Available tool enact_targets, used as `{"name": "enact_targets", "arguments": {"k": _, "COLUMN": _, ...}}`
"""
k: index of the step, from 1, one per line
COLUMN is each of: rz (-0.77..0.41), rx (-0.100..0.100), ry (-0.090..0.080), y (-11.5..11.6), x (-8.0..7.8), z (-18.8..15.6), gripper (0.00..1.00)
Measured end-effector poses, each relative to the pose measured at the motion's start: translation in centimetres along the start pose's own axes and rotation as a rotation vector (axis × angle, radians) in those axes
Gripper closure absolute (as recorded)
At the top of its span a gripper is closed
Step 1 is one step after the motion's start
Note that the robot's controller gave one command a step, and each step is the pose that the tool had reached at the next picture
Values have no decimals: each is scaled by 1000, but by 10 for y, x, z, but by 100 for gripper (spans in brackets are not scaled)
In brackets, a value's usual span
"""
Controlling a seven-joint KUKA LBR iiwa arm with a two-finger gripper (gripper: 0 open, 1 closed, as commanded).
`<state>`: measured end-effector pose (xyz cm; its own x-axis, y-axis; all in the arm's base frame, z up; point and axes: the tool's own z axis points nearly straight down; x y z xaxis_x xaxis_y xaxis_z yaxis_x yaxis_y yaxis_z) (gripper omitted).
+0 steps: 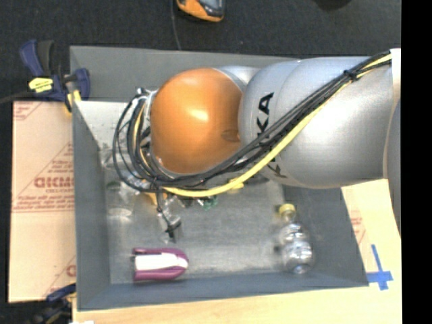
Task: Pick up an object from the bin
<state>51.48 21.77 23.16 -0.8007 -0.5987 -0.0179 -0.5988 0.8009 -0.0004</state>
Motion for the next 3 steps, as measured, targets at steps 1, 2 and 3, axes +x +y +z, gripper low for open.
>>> {"name": "enact_targets", "arguments": {"k": 1, "rz": -147, "rx": 3, "ry": 0, "y": -46, "x": -37, "z": 39, "gripper": 0}}
{"name": "enact_targets", "arguments": {"k": 2, "rz": -16, "rx": -2, "ry": 1, "y": -26, "x": -24, "z": 0, "gripper": 0}}
{"name": "enact_targets", "arguments": {"k": 3, "rz": 234, "rx": 3, "ry": -7, "y": -56, "x": -46, "z": 34, "gripper": 0}}
